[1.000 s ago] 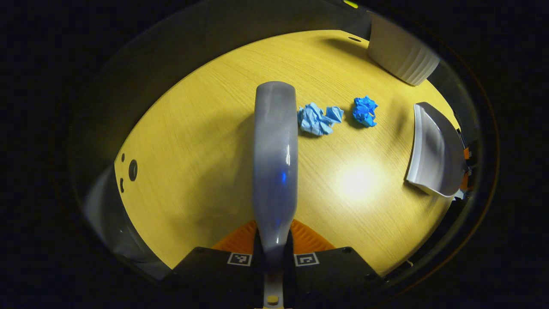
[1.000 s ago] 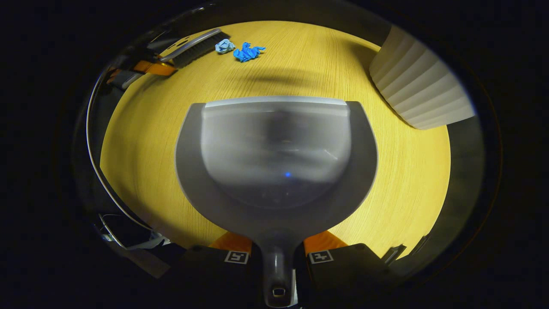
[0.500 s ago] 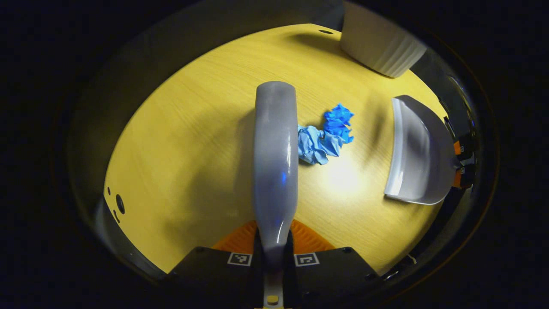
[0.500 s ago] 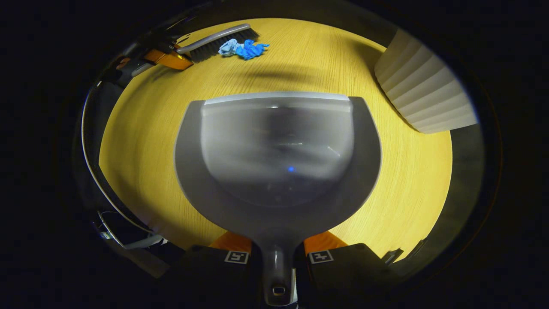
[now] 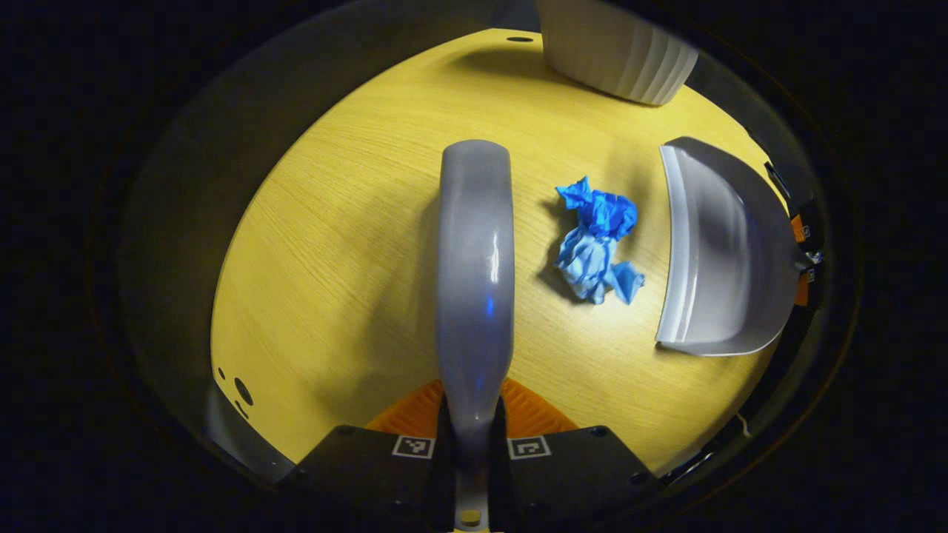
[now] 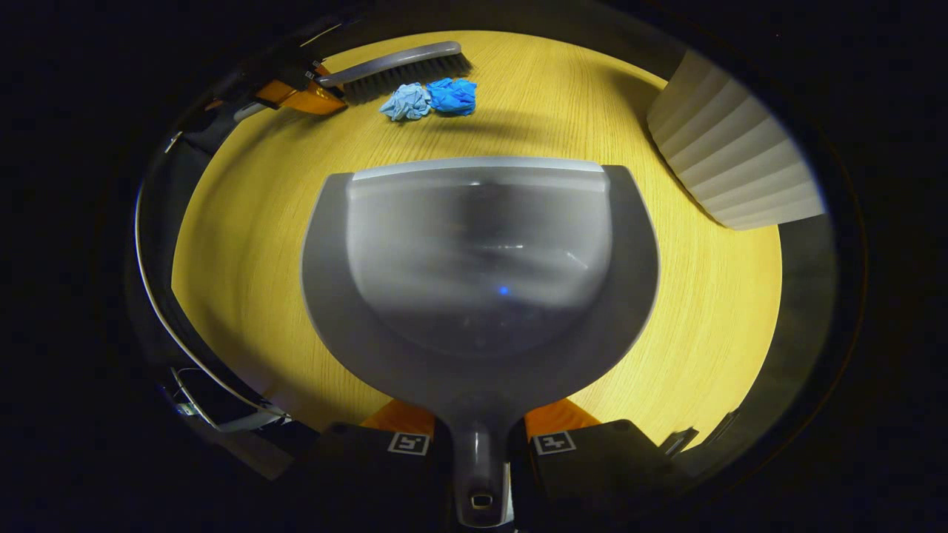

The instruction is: Pick up the small broom and dustpan from the desktop, sweep the trash into the dustpan with the broom, and then empty the trash into the garbage bin.

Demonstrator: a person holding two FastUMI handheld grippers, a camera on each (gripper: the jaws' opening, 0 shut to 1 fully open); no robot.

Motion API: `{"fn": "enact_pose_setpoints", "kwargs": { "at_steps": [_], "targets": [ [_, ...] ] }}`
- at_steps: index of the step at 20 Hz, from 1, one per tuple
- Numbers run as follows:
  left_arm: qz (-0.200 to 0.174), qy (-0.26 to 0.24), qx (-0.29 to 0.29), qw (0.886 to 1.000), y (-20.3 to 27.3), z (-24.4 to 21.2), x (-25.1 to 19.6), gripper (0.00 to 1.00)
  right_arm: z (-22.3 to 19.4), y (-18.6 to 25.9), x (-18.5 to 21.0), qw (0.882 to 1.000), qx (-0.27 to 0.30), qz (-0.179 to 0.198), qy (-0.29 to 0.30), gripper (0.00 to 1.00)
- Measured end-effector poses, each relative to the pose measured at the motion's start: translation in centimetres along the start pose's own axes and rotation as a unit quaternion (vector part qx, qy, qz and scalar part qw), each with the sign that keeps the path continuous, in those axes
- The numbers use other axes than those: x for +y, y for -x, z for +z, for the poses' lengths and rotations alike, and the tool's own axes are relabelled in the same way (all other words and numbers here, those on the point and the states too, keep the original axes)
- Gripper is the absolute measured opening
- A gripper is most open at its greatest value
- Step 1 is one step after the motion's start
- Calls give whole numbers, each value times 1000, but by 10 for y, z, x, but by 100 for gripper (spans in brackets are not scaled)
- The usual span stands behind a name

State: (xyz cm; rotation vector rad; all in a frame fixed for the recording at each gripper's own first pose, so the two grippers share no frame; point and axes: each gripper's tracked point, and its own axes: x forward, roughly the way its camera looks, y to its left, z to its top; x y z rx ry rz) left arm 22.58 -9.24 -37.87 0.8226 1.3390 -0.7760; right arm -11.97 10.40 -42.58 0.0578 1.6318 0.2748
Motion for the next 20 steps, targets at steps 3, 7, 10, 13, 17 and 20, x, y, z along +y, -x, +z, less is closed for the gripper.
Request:
{"fn": "enact_pose_setpoints", "kwargs": {
  "at_steps": [3, 7, 10, 13, 17, 20],
  "targets": [
    [-169, -1, -4, 986, 22, 5, -85, 22, -2, 1, -1, 1000, 0, 1, 2, 36],
    [-106, 0, -5, 994, 18, 9, -66, 21, -2, 1, -1, 1000, 0, 0, 2, 36],
    [-92, -2, -13, 996, 17, 13, -60, 21, -1, 2, -1, 1000, -7, -1, 1, 36],
    [-72, 12, -32, 997, 16, 17, -54, 21, 3, 5, -2, 1000, -30, -6, -1, 36],
    [-63, 55, -60, 995, 6, 15, -55, 18, 6, 22, 2, 998, -61, -13, -5, 35],
    [-65, 87, -76, 991, 2, 16, -67, 22, 7, 43, 1, 996, -88, -17, -24, 36]
  ]
}}
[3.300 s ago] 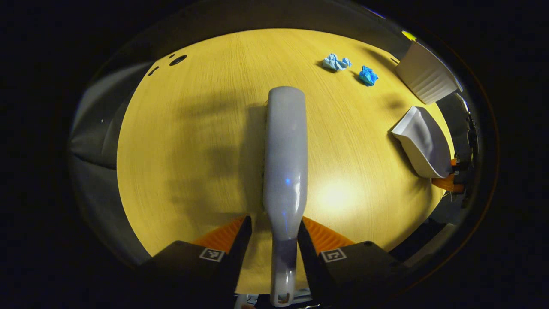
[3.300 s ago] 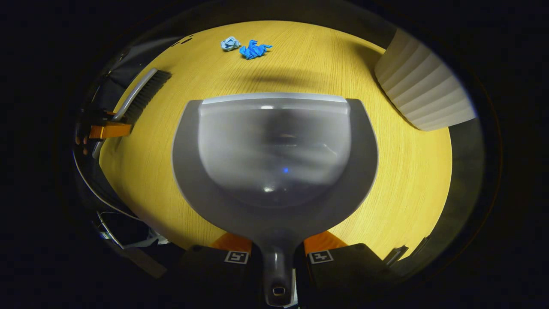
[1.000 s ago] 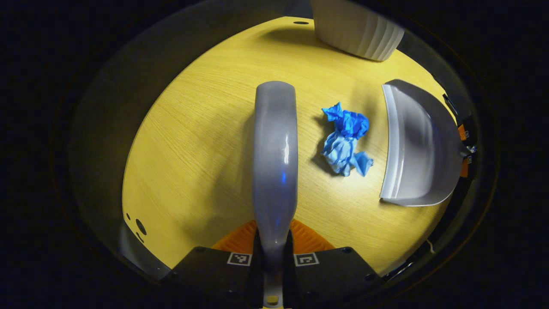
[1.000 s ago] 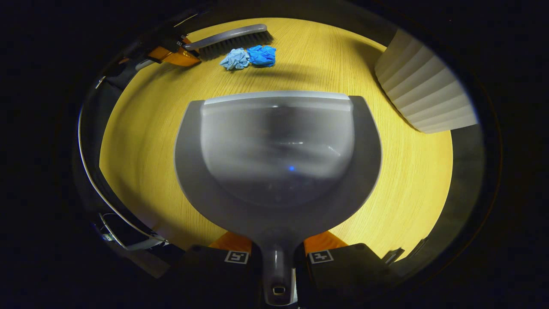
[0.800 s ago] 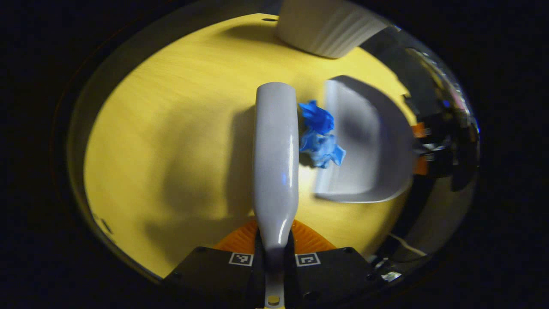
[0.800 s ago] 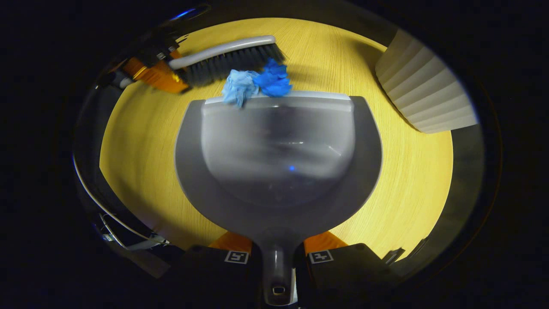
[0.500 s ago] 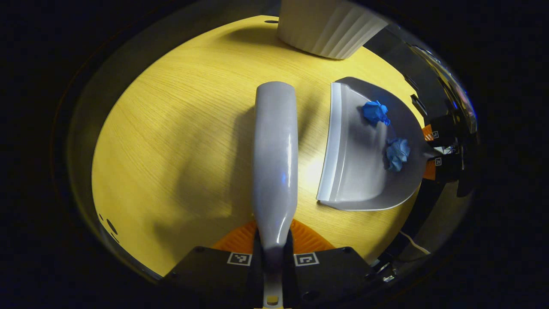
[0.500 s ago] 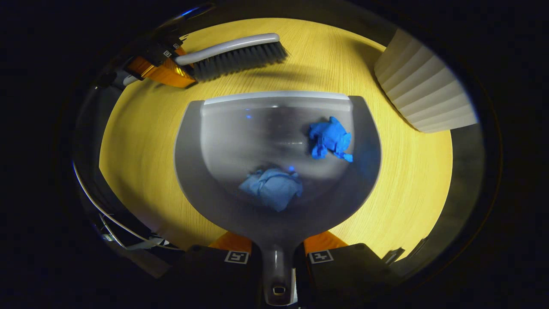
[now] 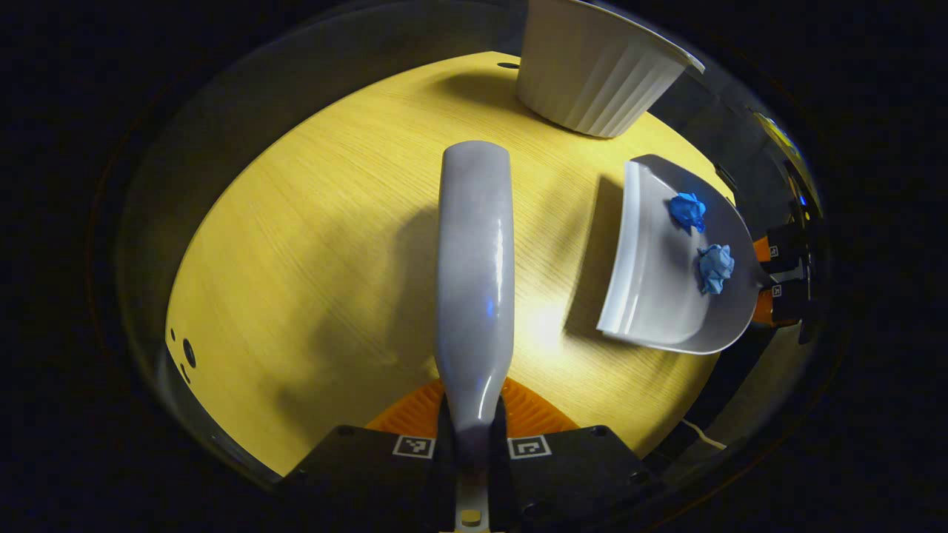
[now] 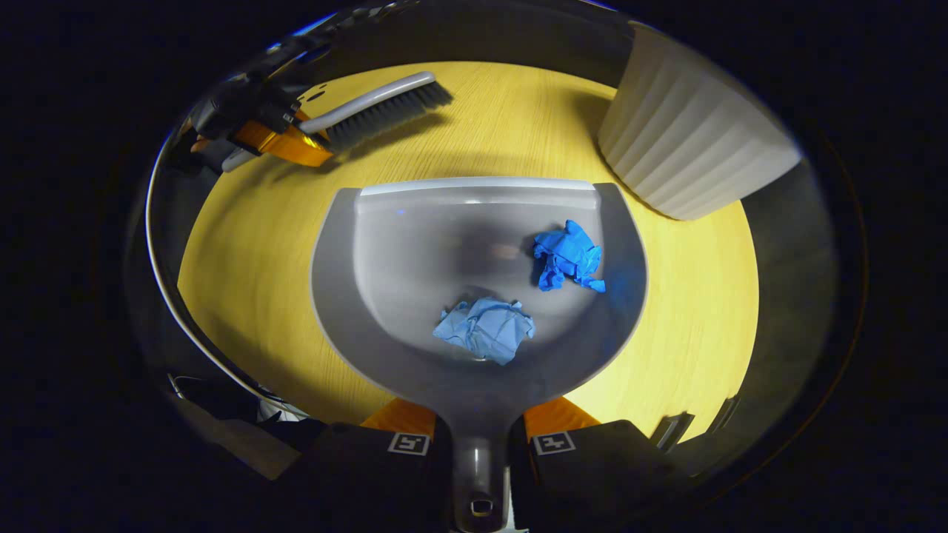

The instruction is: Pick up the small broom and dustpan from the desktop, sweep the trash into the dustpan with the broom, and then empty the trash into the garbage bin.

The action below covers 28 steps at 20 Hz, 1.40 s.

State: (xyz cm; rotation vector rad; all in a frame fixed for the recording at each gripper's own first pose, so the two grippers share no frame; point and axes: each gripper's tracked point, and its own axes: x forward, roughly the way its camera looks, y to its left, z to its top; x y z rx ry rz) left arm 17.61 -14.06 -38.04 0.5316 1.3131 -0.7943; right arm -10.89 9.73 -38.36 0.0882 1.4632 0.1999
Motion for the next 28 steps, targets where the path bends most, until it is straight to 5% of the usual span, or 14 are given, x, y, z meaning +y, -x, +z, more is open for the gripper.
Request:
{"fn": "enact_pose_setpoints", "kwargs": {
  "at_steps": [10, 17, 23, 28],
  "targets": [
    [-10, 39, -36, 999, -9, -1, -11, 21, 26, 34, 7, 996, -72, -38, -46, 33],
    [-22, 68, -54, 996, -15, 0, -19, 21, 53, 48, 0, 982, -125, -64, -127, 33],
    [-32, 92, -70, 993, -20, 2, -27, 21, 94, 56, -39, 957, -198, -144, -155, 33],
    [-39, 105, -75, 991, -21, 3, -31, 21, 102, 60, -74, 948, -197, -211, -138, 33]
  ]
}}
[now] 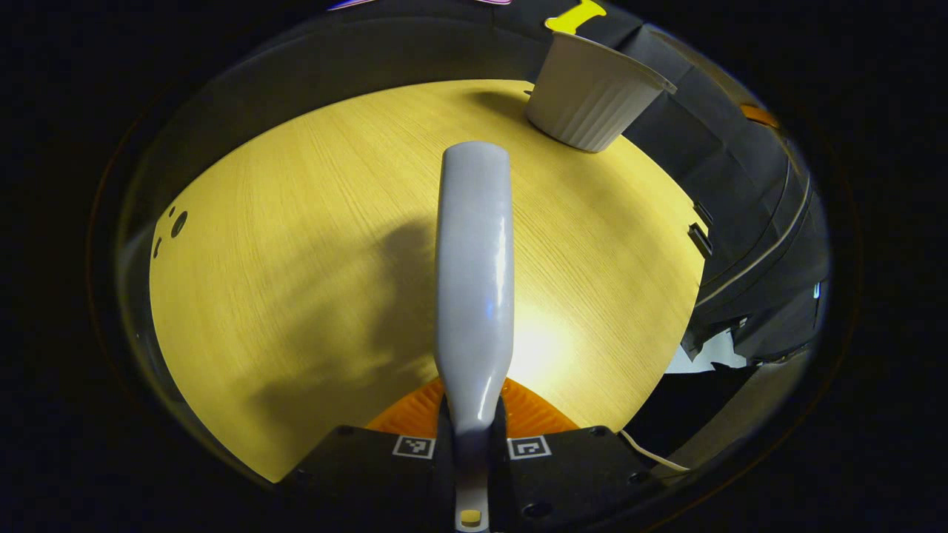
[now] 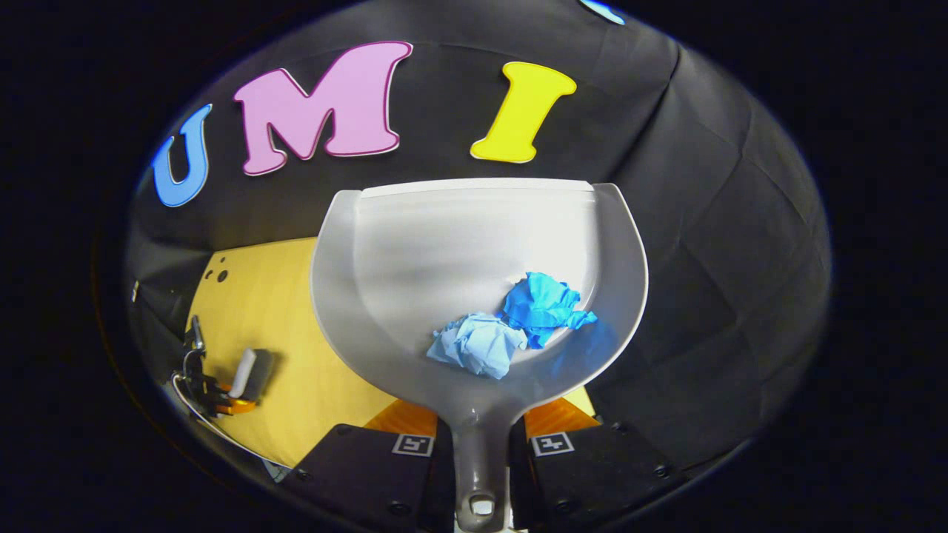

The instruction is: Pick up the small broom and dustpan from the desktop, sweep the trash into the dustpan with the broom, and then empty the trash into the garbage bin.

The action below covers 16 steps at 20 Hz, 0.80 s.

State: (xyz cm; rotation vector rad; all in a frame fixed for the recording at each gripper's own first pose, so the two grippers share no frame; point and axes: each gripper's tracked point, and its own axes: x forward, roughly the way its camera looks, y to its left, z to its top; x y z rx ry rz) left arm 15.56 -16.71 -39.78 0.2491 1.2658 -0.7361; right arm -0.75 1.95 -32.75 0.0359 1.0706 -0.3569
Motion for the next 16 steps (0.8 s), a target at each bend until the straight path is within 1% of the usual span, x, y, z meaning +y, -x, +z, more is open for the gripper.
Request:
{"fn": "enact_pose_setpoints", "kwargs": {
  "at_steps": [3, 5, 7, 9, 11, 16],
  "targets": [
    [2, 9, 0, 1000, 3, 0, -3, 21, 9, -2, -21, 996, -10, -52, 66, 33],
    [3, 17, 0, 1000, 2, 1, -6, 21, 12, 6, -24, 990, -14, -83, 116, 33],
    [5, 24, 1, 1000, 0, -1, -6, 21, 13, 7, -37, 982, -11, -102, 160, 33],
    [5, 31, 1, 1000, 3, 2, -9, 21, 11, 10, -51, 976, -6, -114, 188, 33],
    [4, 36, 1, 999, 5, 3, -10, 21, 8, 12, -56, 971, 4, -117, 209, 33],
    [3, 44, 1, 999, 13, 9, -10, 21, 14, 16, -73, 950, 35, -126, 282, 33]
  ]
}}
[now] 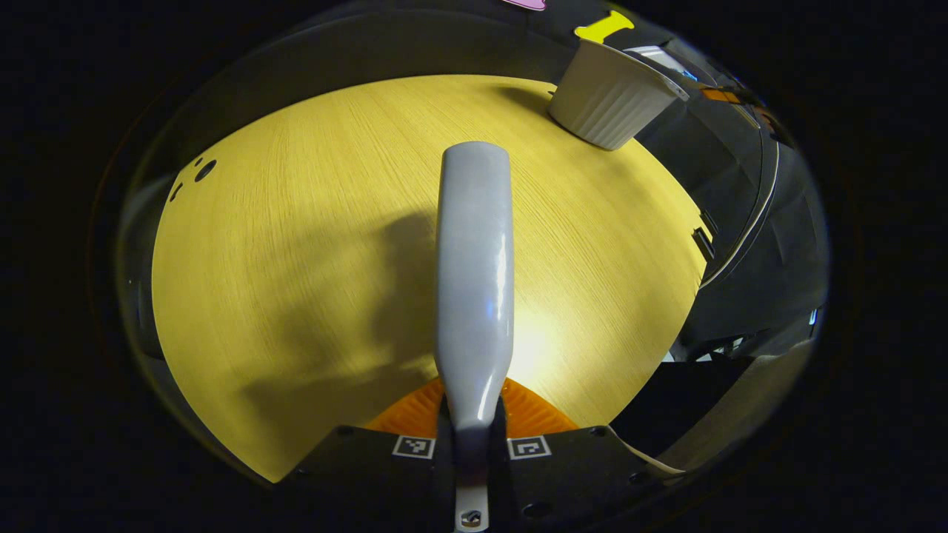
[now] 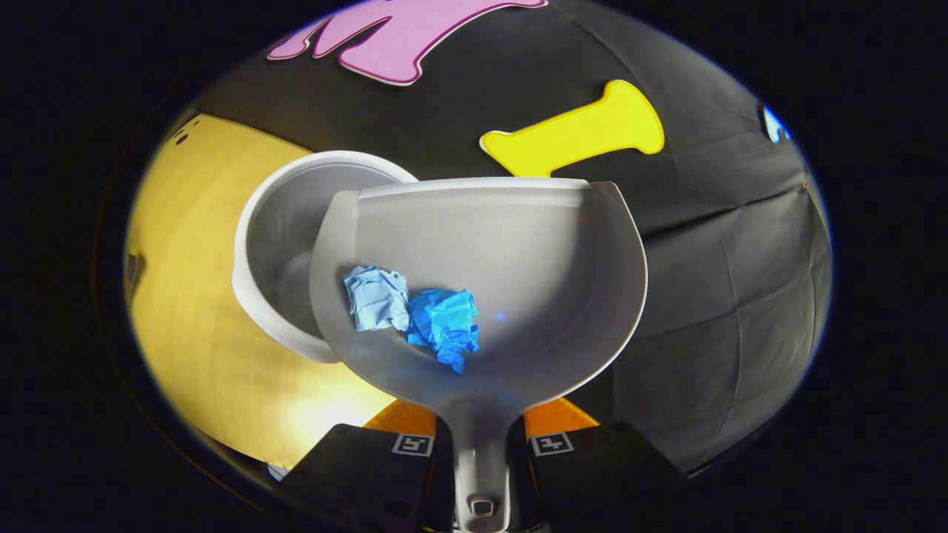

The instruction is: Pick up the small broom and dustpan from the desktop, sweep the trash into the dustpan with the broom, and then empty the trash into the garbage bin.

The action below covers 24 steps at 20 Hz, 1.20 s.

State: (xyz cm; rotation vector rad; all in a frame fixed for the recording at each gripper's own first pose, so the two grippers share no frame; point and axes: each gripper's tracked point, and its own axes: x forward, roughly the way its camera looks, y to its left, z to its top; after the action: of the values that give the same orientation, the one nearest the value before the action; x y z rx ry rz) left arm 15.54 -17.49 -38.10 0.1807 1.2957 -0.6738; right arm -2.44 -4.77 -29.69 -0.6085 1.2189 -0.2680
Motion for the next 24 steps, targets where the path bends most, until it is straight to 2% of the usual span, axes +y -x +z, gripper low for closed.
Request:
{"fn": "enact_pose_setpoints", "kwargs": {
  "at_steps": [5, 9, 13, 17, 21, 24],
  "targets": [
    [0, -2, -1, 1000, -6, -2, 2, 21, 8, 7, -20, 994, 7, -27, 107, 33],
    [0, 2, -5, 1000, -11, -7, 2, 21, -6, 15, -37, 991, 14, -23, 129, 33],
    [0, 8, -6, 1000, -19, -11, 3, 21, -13, 22, -48, 983, 29, -18, 180, 33],
    [2, 9, -1, 1000, -14, -7, 1, 21, -3, 21, -62, 968, 36, -17, 249, 33],
    [4, 11, 3, 1000, -11, -3, 1, 21, 12, 22, -72, 943, 27, -30, 329, 33],
    [5, 13, 1, 1000, -12, -6, 0, 21, 9, 22, -72, 944, 25, -23, 329, 33]
  ]
}}
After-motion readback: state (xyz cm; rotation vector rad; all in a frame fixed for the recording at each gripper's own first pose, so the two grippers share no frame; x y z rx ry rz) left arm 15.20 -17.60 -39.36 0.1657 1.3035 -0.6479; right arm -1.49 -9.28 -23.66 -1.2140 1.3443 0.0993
